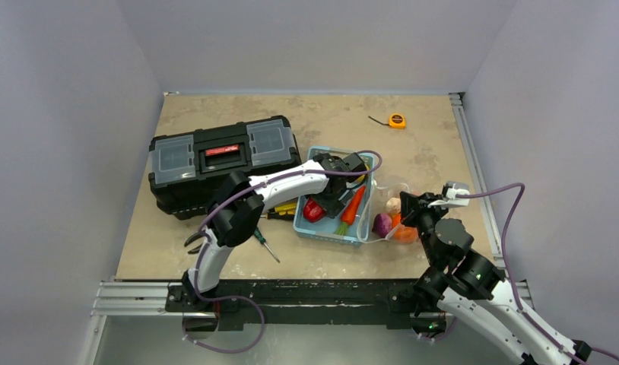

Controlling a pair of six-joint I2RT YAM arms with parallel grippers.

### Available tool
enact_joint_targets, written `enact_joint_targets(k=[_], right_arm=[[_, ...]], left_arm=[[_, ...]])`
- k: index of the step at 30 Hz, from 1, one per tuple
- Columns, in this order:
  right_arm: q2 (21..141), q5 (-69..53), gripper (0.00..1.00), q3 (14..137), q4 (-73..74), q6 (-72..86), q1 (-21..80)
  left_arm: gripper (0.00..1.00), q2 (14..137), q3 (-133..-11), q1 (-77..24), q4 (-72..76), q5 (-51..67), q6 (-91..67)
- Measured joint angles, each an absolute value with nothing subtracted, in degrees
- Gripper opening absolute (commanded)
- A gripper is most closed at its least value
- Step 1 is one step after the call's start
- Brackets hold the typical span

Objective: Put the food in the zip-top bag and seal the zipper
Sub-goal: Pick up the fake vegetable from the bin.

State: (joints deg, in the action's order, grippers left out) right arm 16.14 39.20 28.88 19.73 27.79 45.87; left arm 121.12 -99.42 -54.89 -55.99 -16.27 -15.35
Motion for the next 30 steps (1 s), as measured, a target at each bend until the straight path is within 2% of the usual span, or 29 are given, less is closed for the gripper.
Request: enact_joint_targets(k=[7, 11, 19, 30], right_arm=[[16.1, 39.2, 0.00, 28.9, 19.7, 27.8, 45.9], [16.1, 39.2, 0.00, 28.9, 19.7, 27.8, 45.9], [16.1, 39.2, 0.00, 28.9, 19.7, 27.8, 45.9], [15.6, 39.2, 0.00, 28.8, 19.7, 27.8, 45.9]], left_arm=[[0.63, 123.1, -100.1, -54.9, -55.5, -14.6, -15.2], [0.52, 123.9, -102.1, -54.2, -53.7, -12.4, -15.0], [0.49, 127.2, -107.5, -50.9, -48.4, -5.6, -15.0], [0.49, 136.2, -121.2, -47.8, -41.9, 7.5, -20.1]])
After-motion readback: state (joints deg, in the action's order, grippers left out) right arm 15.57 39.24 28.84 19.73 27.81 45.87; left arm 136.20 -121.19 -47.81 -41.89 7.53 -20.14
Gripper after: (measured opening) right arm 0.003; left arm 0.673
